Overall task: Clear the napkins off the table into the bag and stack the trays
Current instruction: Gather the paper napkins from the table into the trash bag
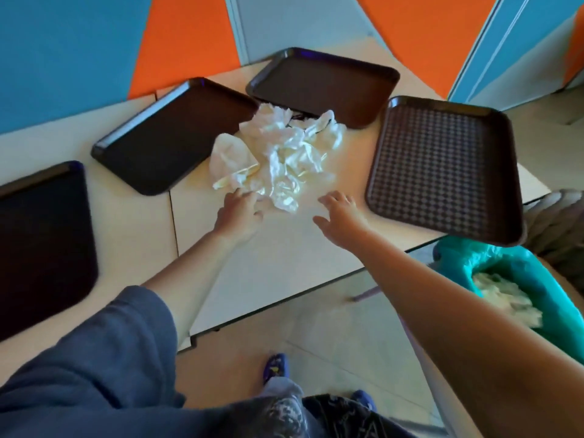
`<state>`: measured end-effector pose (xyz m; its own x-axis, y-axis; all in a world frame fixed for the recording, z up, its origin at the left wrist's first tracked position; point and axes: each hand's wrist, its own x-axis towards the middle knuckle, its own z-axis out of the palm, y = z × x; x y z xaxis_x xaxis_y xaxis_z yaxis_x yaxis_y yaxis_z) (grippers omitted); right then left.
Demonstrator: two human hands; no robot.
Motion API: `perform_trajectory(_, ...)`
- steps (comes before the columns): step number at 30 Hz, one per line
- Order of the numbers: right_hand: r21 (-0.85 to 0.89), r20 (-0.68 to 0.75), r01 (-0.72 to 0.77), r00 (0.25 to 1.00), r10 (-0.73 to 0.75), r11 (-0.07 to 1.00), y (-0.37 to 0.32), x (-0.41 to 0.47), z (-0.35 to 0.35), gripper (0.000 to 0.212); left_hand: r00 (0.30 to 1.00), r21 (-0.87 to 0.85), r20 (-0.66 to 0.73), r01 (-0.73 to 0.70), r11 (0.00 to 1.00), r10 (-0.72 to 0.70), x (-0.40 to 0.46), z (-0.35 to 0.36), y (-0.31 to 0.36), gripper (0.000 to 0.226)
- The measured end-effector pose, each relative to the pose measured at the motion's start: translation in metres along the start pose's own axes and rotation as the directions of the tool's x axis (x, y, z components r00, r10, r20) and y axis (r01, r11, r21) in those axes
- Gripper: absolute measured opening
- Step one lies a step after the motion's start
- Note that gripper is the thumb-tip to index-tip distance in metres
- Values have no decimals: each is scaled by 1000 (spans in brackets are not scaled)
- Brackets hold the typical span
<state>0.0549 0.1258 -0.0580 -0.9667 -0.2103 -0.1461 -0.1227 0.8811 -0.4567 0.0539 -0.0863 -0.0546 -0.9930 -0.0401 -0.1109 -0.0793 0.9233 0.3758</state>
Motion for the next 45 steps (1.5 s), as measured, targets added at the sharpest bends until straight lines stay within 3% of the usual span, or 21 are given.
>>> perform_trajectory(6, -17, 120, 38, 992, -35, 999, -55, 49, 42, 58, 998, -34, 67, 13, 999, -11, 25, -12, -70, 44)
perform_trajectory(10, -129, 142, -22, 989, 40, 991, -70, 74, 61, 55, 976, -91, 1, -218, 972, 219, 46, -13, -80, 42)
perform_trajectory(13, -155, 175, -54, 981, 81, 986, -66, 81, 68, 49, 950, -76, 84, -296, 952, 302, 58, -6, -74, 45)
perform_trajectory(19, -93, -5, -15, 1000, 15, 996, -48, 69, 75, 14, 937, -131, 237, -230, 964, 255, 74, 10, -59, 51)
perform_trajectory(22, 14, -81, -48, 995, 49, 999, -35, 54, 75, 12, 925, -166, 258, -243, 956, 280, 70, 17, -56, 34)
perform_trajectory(25, 66, -115, -96, 988, 103, 993, -24, 42, 78, 13, 946, -278, 137, -249, 928, 295, 58, 23, -60, 4)
perform_trajectory(27, 66, -123, -132, 982, 140, 989, -18, 36, 80, 11, 939, -236, 80, -309, 921, 336, 50, 27, -65, 12)
perform_trajectory(30, 69, -175, -187, 965, 196, 980, -12, 26, 82, 11, 938, -324, 66, -302, 896, 340, 36, 31, -67, 10)
perform_trajectory(35, -27, -105, -112, 989, 109, 993, -24, 13, 90, 51, 919, -345, -16, -376, 860, 395, 22, 33, -57, 38)
perform_trajectory(37, -86, -96, -89, 992, 81, 992, -22, 6, 92, 34, 931, -302, 18, -343, 889, 365, 20, 34, -51, 47)
perform_trajectory(39, -72, -95, -112, 990, 105, 991, -16, 0, 89, 19, 964, -388, 78, -205, 899, 253, 16, 33, -47, 52)
perform_trajectory(41, -3, -89, -83, 993, 83, 997, -8, -4, 86, 18, 976, -404, 103, -135, 905, 192, 14, 33, -48, 56)
perform_trajectory(45, 97, -98, -36, 994, 46, 995, 13, -17, 71, 17, 940, -268, 52, -311, 912, 336, 5, 39, -37, 13)
